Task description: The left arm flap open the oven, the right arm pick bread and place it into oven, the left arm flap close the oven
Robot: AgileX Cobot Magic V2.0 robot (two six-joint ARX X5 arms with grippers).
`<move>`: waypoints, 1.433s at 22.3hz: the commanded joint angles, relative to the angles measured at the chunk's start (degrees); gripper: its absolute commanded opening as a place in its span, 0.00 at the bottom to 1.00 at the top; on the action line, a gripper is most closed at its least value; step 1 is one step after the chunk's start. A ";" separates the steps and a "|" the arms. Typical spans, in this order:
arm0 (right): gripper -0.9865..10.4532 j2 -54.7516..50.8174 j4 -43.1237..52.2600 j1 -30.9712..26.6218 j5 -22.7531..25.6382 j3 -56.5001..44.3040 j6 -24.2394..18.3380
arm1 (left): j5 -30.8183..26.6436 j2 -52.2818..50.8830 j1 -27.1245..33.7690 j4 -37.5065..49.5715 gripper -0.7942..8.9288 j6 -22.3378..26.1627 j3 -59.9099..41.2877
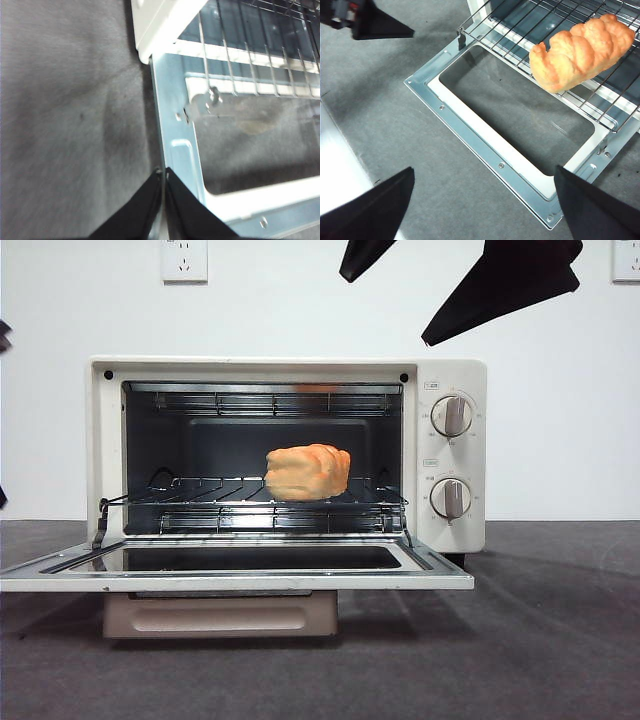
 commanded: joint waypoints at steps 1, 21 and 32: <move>0.47 0.35 0.31 0.57 -0.22 0.79 -0.52 | 2.91 4.50 0.74 3.02 0.10 0.39 0.15; 0.47 0.35 0.37 0.57 -0.13 0.79 -0.28 | 10.40 24.74 1.84 12.20 0.10 2.71 0.15; 0.47 0.35 0.37 0.57 0.28 0.79 -0.26 | 25.53 24.72 3.19 15.56 0.10 0.52 0.15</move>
